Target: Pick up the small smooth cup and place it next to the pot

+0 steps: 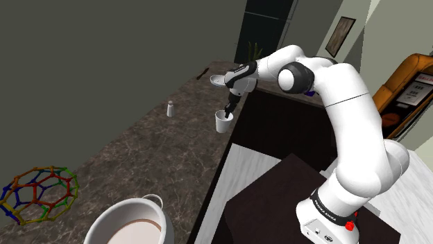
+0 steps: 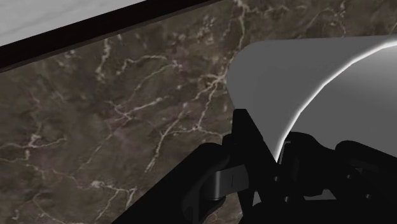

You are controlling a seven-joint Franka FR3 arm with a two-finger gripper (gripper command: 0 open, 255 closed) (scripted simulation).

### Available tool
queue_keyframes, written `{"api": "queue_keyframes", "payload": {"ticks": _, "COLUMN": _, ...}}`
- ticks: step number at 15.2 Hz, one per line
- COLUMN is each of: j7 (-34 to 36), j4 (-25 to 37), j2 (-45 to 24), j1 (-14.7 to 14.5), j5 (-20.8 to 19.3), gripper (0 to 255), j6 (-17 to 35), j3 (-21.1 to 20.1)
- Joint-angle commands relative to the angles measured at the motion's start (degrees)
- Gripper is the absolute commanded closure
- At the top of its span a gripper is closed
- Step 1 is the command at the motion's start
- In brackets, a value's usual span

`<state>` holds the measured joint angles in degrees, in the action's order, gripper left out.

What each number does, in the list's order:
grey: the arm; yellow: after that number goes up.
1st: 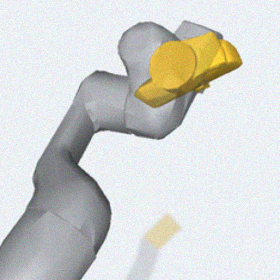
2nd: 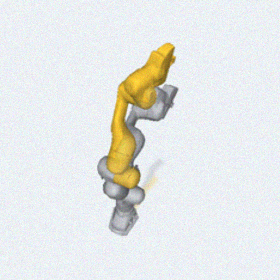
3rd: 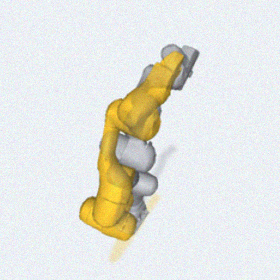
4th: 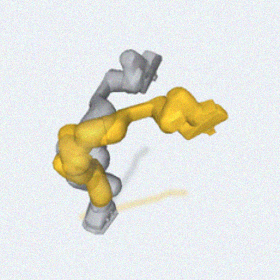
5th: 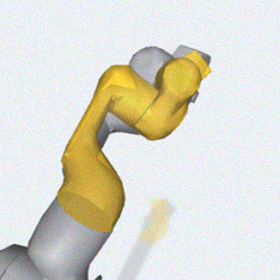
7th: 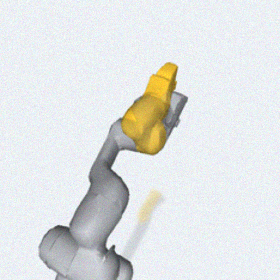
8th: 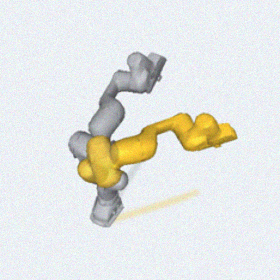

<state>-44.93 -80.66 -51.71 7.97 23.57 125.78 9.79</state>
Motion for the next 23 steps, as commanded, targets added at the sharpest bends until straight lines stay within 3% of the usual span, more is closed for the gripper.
{"api": "queue_keyframes", "payload": {"ticks": 1, "j7": 0.2, "j4": -0.5, "j2": 1.2, "j1": -0.2, "j5": -0.2, "gripper": 255, "j6": -0.7, "j3": 0.2}}
{"api": "queue_keyframes", "payload": {"ticks": 23, "j7": 3.2, "j4": -0.5, "j2": 11.4, "j1": -1.1, "j5": -2.7, "gripper": 255, "j6": -10.7, "j3": 2.1}}
